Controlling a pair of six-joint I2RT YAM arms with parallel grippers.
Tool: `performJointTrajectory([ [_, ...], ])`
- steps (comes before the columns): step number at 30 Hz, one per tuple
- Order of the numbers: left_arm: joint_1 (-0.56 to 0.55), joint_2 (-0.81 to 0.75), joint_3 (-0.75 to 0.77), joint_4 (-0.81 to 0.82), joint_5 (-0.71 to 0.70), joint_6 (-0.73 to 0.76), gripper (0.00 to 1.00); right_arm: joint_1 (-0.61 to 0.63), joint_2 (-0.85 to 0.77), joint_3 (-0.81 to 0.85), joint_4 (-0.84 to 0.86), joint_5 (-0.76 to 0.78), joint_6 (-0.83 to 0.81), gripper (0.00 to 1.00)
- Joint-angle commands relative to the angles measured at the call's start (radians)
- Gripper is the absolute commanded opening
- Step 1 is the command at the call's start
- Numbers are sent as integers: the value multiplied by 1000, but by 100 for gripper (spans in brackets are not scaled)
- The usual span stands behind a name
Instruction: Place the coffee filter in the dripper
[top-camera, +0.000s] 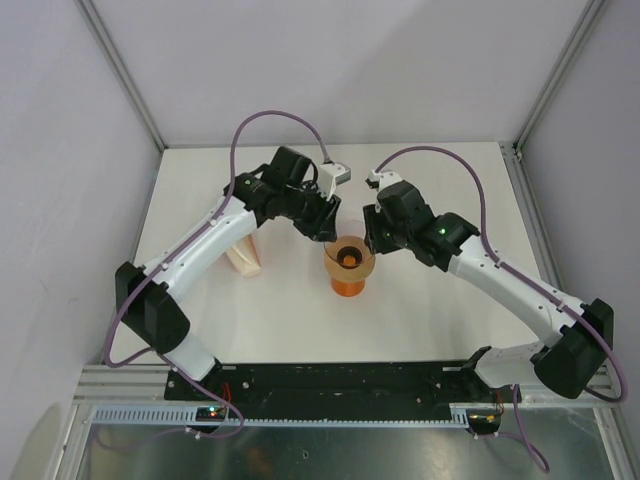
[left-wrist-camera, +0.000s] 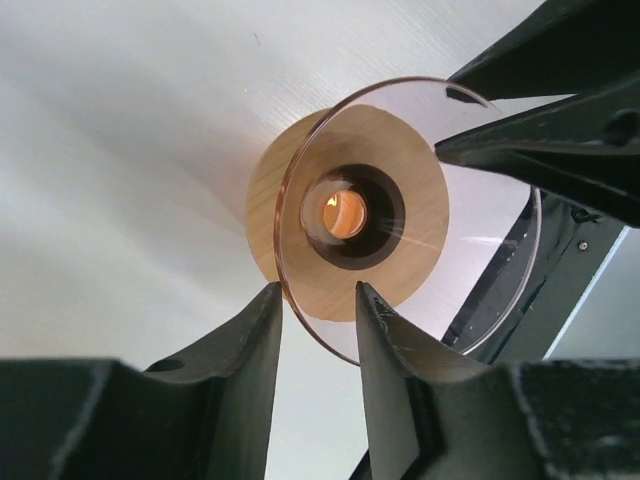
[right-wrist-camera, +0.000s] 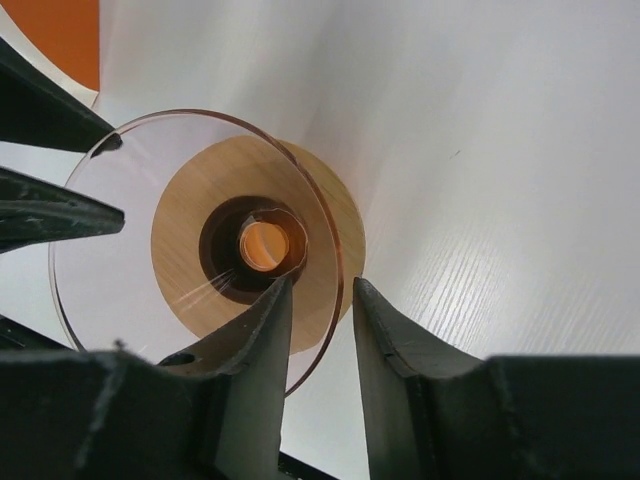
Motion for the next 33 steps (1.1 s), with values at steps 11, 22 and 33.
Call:
performJointTrajectory([
  [11,2,-49,4,2,-37,25,42,15,-33,42,17,33,14,32],
  [22,129,-138,98,2,-94,34,66,17,-166,54,41,51,-60,41],
  [33,449,-336,-155,2,-155,63,55,48,-211,46,56,71,-91,41],
])
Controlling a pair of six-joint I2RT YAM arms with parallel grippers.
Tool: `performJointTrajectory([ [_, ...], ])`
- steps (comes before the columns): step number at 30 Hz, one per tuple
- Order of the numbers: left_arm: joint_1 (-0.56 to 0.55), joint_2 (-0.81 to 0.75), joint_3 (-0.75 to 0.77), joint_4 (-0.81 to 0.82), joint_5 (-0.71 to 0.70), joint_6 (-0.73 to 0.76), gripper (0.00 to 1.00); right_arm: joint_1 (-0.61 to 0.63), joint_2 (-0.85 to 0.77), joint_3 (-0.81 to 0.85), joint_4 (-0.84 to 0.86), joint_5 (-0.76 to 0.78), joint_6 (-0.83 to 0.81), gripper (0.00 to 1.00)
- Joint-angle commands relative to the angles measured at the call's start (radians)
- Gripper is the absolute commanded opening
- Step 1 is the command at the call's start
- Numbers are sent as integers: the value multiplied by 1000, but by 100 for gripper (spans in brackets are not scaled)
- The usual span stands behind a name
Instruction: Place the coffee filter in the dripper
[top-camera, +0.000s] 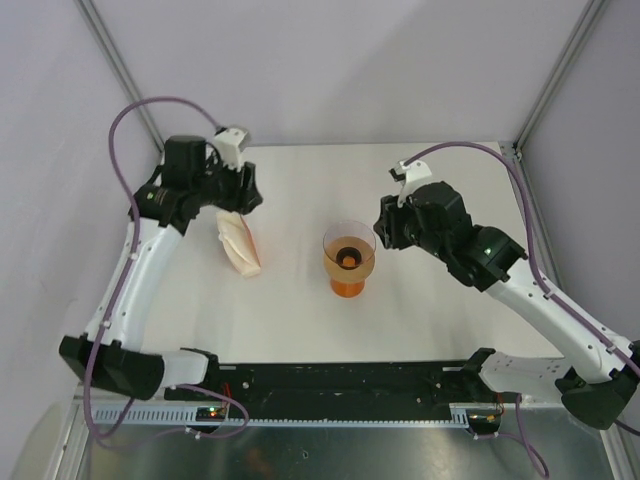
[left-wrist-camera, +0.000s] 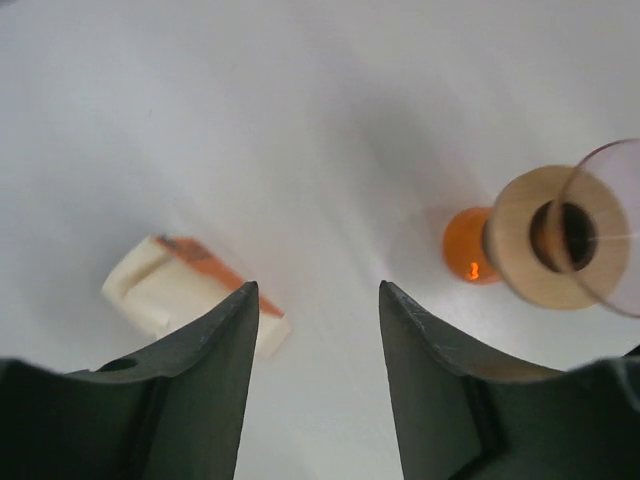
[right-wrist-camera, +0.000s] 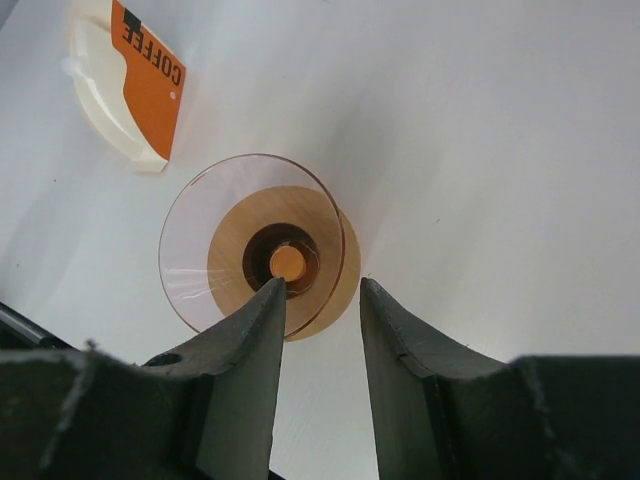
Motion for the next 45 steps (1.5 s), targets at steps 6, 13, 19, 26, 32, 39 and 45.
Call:
performJointTrajectory([
  [6,246,-93,-343,6,-16,57,45,33,11,-4,49,21,-38,41],
  [13,261,-37,-437,74,-84,66,40,33,-3,-34,54,36,-49,42],
  [19,324,19,-442,120,-88,57,32,33,-25,-56,59,51,-54,42],
  [26,376,41,-441,151,-78,54,32,33,-14,-62,59,55,-63,42],
  [32,422,57,-435,165,3,62,31,33,3,-62,64,52,-71,42],
  [39,429,97,-414,171,53,55,30,33,5,-62,65,56,-71,42],
  [45,432,135,-404,176,71,49,28,33,3,-62,55,63,-71,42],
])
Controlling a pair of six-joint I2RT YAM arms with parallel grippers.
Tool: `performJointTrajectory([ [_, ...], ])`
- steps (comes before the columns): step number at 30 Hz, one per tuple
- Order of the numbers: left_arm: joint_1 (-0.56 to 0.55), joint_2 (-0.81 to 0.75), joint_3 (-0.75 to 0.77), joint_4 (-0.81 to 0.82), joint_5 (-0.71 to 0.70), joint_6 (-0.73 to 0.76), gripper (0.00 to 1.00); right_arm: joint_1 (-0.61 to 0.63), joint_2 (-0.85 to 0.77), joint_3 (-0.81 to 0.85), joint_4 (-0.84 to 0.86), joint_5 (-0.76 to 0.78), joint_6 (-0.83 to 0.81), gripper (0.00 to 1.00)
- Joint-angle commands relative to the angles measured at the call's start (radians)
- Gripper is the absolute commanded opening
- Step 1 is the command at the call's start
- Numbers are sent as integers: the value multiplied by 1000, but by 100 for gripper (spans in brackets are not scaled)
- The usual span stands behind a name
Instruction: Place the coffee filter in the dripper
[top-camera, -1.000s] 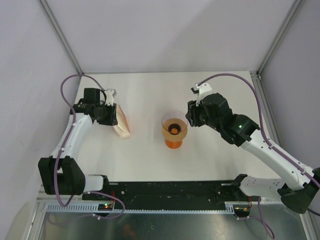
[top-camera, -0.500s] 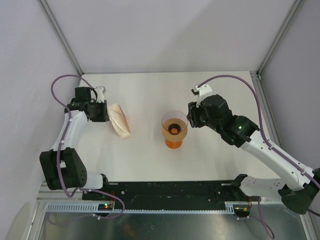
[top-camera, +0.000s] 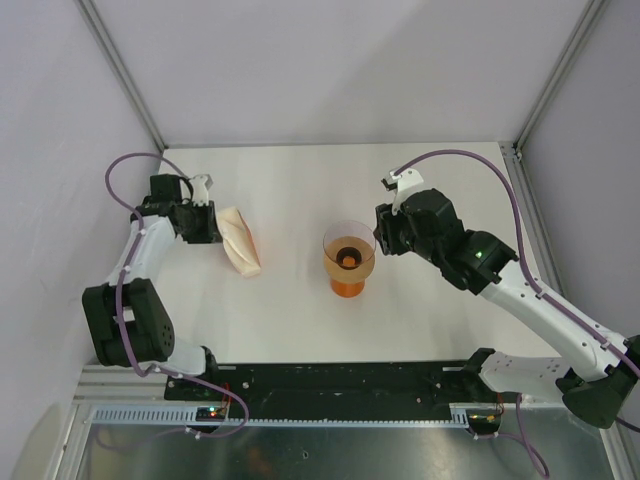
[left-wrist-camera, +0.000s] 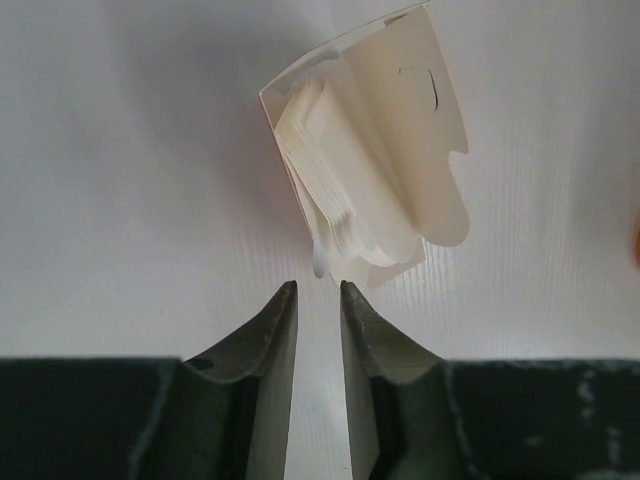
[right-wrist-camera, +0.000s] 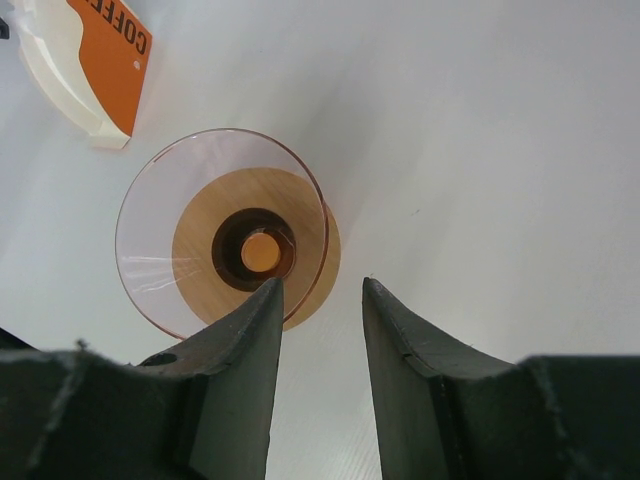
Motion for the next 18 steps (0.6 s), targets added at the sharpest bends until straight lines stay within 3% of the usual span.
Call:
performJointTrajectory([
  [1,9,23,41,24,45,5,26,5,-1,0,27,21,-9,42],
  [18,9,42,67,35,53,-1,9,5,16,1,21,4,-9,43],
])
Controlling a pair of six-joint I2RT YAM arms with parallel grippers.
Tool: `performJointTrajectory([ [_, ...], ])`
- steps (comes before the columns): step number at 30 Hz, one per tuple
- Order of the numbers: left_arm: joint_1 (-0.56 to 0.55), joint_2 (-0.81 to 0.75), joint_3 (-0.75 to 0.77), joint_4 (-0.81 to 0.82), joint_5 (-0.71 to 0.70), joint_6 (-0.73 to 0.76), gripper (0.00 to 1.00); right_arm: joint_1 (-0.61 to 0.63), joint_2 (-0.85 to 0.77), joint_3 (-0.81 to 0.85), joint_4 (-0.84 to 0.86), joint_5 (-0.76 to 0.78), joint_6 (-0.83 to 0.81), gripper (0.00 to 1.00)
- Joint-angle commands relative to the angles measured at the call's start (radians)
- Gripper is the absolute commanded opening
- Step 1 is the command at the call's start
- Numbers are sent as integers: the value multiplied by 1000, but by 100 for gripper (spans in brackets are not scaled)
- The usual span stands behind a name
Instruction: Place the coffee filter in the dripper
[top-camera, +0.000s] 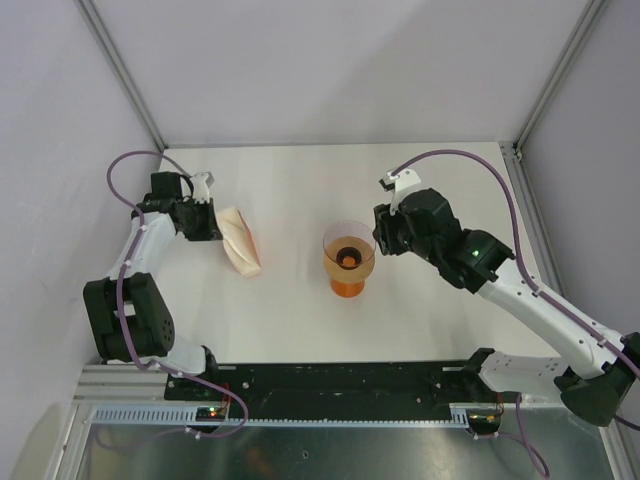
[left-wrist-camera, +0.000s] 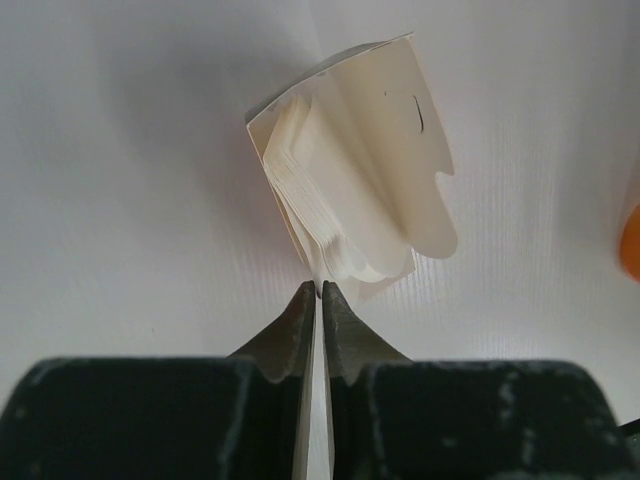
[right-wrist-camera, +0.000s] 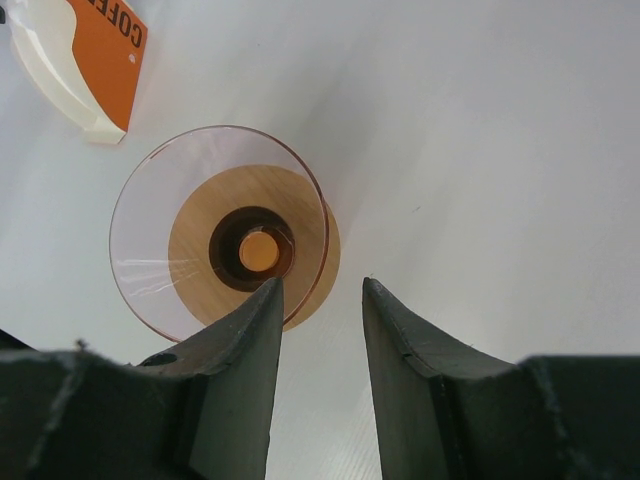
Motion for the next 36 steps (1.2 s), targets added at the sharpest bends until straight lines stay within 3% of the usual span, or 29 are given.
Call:
performJointTrajectory([
  [1,8,4,45,24,10,2,9,5,6,2,21,4,-8,43],
  [11,8,13,49,24,14,5,0,5,6,2,17,-4,-7,43],
  [36,7,-134,-10,15,8,19,2,7,-9,2,30,-16,3,43],
])
